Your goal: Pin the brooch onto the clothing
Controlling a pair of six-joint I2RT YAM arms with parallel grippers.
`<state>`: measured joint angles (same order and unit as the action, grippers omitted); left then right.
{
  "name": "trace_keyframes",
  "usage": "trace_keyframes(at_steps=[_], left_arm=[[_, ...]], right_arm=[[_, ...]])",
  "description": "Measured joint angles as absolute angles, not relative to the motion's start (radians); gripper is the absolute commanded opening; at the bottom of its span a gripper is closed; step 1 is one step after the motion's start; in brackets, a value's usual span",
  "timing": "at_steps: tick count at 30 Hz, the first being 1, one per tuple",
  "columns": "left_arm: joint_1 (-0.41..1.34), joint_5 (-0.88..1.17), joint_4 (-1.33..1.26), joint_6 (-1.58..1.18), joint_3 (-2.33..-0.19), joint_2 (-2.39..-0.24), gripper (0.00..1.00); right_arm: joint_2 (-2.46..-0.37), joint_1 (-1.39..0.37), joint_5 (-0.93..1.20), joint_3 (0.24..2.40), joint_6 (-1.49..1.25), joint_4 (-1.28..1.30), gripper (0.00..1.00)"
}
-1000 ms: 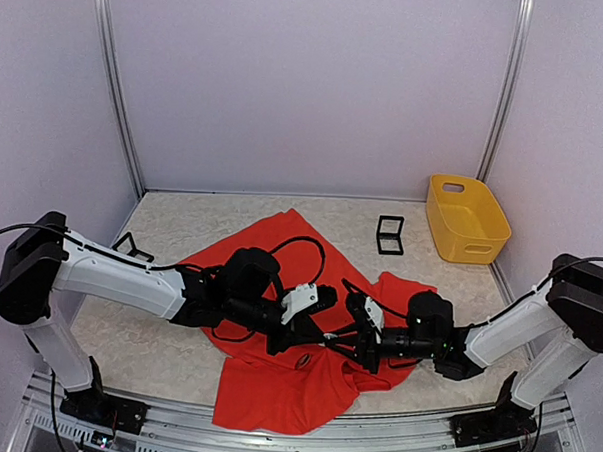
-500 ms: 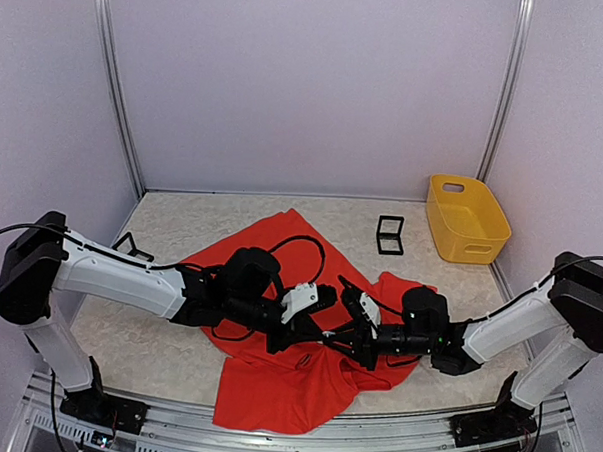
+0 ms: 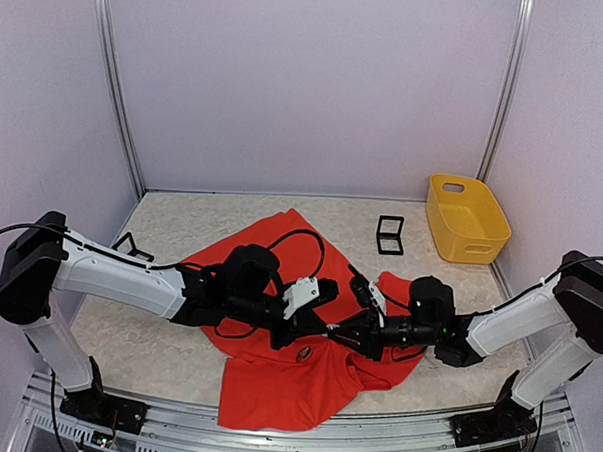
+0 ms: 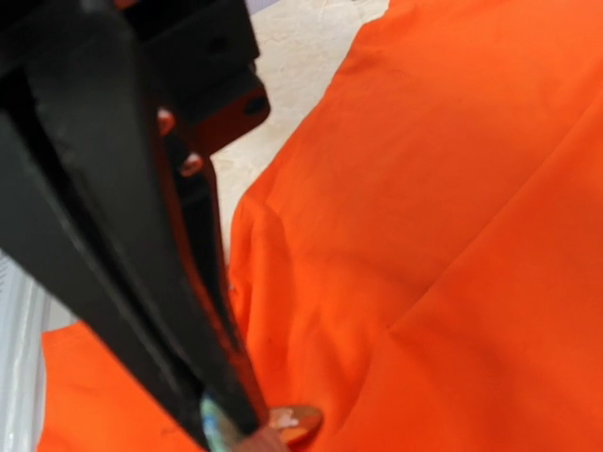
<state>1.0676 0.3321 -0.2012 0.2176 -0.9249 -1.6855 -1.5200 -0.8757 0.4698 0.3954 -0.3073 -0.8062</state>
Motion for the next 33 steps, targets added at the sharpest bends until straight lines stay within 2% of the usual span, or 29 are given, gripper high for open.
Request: trace_keyframes(at_steps=[7,15,20,22,26,28,33], left_arm=[[1.069,0.331,-0.201,0.218,-0.925,-1.686,0.0],[1.074,0.322,-0.197,0.215,-0.914,-1.682,0.0],[1.11,0.214,-0.166,0.236,-0.905,-1.68,0.0],[1.142,0.149,-0.139,0.267,-0.907,-1.682,0.1],[1.236,0.051,-0.006,0.354,-0.973,-1.727,0.43],[1.291,0.041,0.112,0.383,-1.055,-1.766,0.49],[1.359,0.074,0.345,0.413,-1.232,-1.806,0.53]], right_arm=[[-1.514,-0.865,0.474,0.378,-0.331,-0.819,0.22],[-1.499,-0.847,0.465,0.355,-0.327,-0.817,0.41],[-1.413,-0.828,0.444,0.322,-0.295,-0.797,0.41],[-1.356,-0.827,0.384,0.326,-0.281,-0.752,0.4],[-1.305,-0.812,0.193,0.362,-0.278,-0.603,0.27],[-1.302,-0.786,0.094,0.385,-0.303,-0.509,0.22],[-1.301,-0.672,-0.093,0.428,-0.388,-0.292,0.17]])
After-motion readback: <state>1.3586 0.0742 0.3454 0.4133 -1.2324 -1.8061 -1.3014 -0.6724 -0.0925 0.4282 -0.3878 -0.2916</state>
